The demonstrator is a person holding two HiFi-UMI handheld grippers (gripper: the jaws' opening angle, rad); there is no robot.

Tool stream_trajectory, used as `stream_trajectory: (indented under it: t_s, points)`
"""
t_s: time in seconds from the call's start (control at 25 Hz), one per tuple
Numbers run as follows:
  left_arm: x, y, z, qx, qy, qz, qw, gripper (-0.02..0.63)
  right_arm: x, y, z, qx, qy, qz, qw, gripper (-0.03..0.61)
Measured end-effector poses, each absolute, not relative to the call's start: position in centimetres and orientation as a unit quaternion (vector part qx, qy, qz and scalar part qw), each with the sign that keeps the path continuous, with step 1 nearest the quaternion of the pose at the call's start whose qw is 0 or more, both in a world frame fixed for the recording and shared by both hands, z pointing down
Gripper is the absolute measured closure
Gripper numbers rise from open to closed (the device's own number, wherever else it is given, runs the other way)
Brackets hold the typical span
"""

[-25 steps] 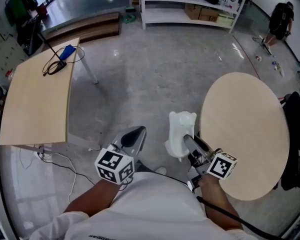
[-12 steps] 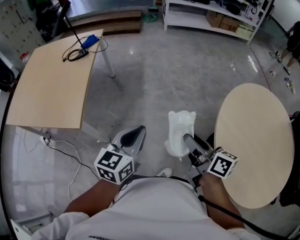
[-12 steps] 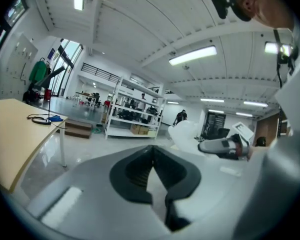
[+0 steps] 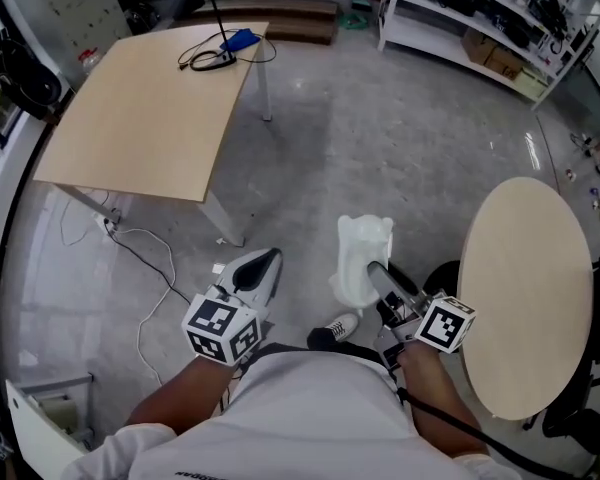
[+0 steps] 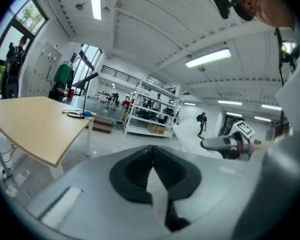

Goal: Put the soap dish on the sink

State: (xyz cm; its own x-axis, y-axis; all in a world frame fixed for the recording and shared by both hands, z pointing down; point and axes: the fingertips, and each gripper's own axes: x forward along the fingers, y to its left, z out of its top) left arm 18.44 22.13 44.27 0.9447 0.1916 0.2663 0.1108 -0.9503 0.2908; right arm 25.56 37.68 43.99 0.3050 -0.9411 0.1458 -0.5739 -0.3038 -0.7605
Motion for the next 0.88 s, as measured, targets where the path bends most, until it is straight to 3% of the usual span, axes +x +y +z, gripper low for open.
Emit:
stream_trajectory:
  t_s: [0.88]
  points:
    - [0.2,19.2,43.9,0.979,-0.017,0.133,0.152,0.604,10.0,32.5,43.8,-0.69,0.579,-0.331,0.281,0.437]
